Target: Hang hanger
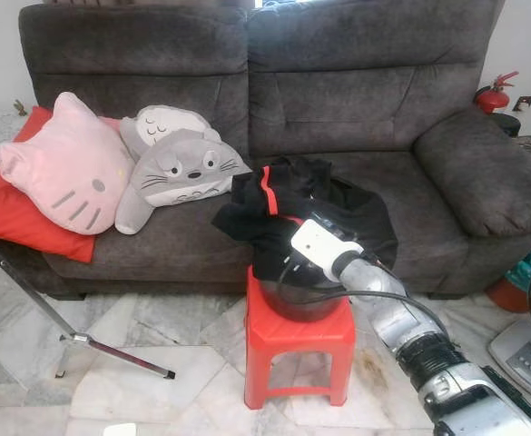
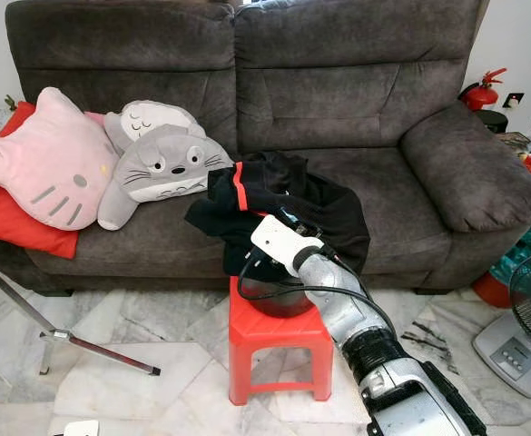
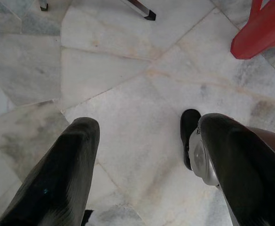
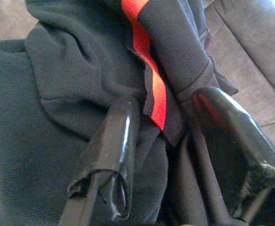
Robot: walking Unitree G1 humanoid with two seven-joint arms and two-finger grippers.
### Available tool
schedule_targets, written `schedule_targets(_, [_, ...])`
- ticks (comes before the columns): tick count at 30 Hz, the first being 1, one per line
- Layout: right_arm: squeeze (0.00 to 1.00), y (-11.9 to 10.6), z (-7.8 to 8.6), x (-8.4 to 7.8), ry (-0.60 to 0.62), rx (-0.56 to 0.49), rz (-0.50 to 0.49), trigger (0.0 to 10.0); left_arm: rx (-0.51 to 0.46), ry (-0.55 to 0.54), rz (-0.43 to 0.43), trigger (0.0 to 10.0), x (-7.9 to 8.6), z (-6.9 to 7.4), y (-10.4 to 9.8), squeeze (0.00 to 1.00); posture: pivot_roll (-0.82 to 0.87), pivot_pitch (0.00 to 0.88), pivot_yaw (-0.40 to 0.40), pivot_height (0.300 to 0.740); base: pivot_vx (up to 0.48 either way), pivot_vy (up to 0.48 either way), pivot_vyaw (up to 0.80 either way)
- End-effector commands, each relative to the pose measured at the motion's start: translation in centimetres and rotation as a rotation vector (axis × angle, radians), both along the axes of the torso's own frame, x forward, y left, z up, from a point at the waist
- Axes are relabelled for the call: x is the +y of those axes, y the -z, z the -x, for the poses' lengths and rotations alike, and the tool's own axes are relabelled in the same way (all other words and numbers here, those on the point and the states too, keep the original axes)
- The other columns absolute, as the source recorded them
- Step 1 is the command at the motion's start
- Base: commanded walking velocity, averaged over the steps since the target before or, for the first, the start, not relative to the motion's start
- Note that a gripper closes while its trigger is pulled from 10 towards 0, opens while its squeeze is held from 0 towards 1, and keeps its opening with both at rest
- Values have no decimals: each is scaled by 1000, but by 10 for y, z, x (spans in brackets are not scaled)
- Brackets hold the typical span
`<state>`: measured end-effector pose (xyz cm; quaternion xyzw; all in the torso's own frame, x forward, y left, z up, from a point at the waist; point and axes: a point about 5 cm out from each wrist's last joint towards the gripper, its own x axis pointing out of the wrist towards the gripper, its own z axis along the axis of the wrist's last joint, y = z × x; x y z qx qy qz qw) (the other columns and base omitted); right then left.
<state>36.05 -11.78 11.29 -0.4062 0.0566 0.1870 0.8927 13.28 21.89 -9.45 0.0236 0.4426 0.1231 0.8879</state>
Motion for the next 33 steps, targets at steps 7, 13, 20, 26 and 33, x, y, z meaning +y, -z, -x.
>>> schedule_targets(7, [0, 1, -4, 1, 4, 17, 0, 10000, 20, -7, -2, 10000, 2, 4, 2, 0, -77, 0, 61, 740, 0, 0, 0])
schedule_targets(13, [0, 2, -6, 3, 1, 26, -7, 10000, 18, -7, -1, 10000, 1, 4, 1, 0, -75, 0, 61, 740, 0, 0, 0])
schedule_targets(20, [0, -8, -9, 19, -86, -8, -26, 0, 18, -8, -5, 10000, 2, 4, 1, 0, -74, 0, 63, 740, 0, 0, 0])
schedule_targets(26, [0, -10, -12, 19, -68, -13, -24, 10000, 18, -8, -5, 10000, 1, 4, 1, 0, -72, 0, 61, 740, 0, 0, 0])
schedule_targets(33, [0, -8, -14, 13, -37, -2, -11, 10000, 21, -6, 0, 10000, 1, 5, 2, 0, -74, 0, 62, 740, 0, 0, 0])
